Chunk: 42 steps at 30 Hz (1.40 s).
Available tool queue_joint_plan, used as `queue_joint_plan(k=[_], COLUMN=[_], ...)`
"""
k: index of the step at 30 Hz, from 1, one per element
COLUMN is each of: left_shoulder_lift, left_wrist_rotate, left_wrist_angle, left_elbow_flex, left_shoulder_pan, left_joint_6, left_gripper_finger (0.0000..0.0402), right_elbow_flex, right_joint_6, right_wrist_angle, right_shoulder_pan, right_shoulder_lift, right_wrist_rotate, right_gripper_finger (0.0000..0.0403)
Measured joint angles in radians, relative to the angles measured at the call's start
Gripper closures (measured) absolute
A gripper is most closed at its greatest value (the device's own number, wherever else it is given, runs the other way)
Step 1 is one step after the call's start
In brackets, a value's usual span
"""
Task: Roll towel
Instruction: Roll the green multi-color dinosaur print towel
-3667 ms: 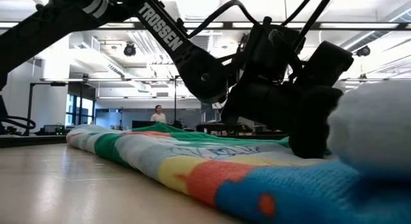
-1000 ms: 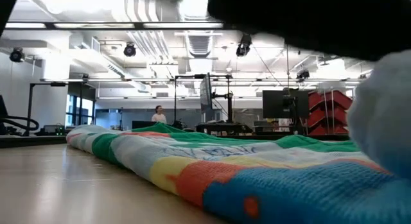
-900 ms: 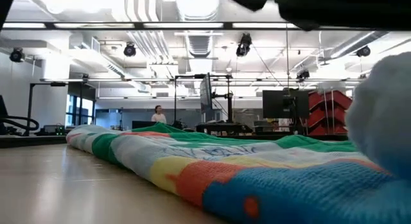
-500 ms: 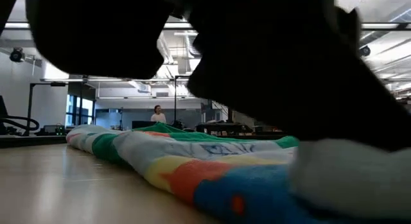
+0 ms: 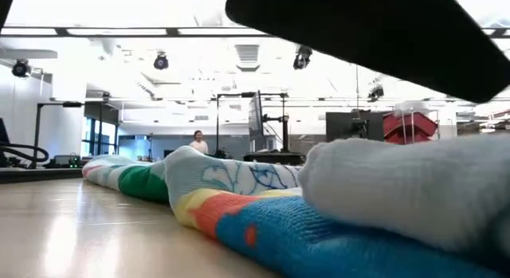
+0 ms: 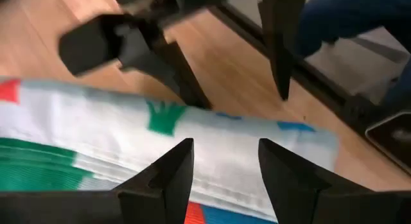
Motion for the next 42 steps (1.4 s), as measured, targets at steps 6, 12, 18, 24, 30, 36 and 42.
queue_joint_plan(k=[6,12,18,24,30,36,42], left_shoulder_lift=[0.005,-0.029,-0.047,-0.051,-0.051,-0.051,-0.051], left_wrist_rotate=[-0.033,-0.028,-0.04,-0.036,-0.054,-0.054,-0.054], left_wrist_angle=[-0.108,-0.113,-0.13,-0.129,-0.141,-0.141,-0.12], left_elbow_flex=[-0.002,-0.002,0.0,0.0,0.0,0.0,0.0], left_shoulder_pan=[0.005,-0.022,-0.046,-0.076,-0.078,-0.08,-0.079], left_joint_6=[0.007,0.013,0.019,0.022,0.01,0.007,0.008], left_gripper_finger=[0.0242,0.0242,0.0242,0.0242,0.0243,0.0244,0.0244], right_elbow_flex=[0.039,0.12,0.167,0.226,0.254,0.369,0.533], right_joint_6=[0.019,-0.003,0.03,0.011,0.039,0.041,0.128], right_wrist_angle=[-0.085,-0.242,-0.257,-0.261,-0.236,-0.31,-0.531], right_shoulder_pan=[0.017,0.009,-0.013,-0.018,-0.027,-0.036,-0.038], right_shoulder_lift=[-0.002,-0.004,-0.003,-0.004,-0.002,0.063,0.174], right_wrist_rotate=[-0.047,-0.099,-0.161,-0.173,-0.2,-0.239,-0.265], right_gripper_finger=[0.0158,0.0173,0.0186,0.0201,0.0216,0.0234,0.0254])
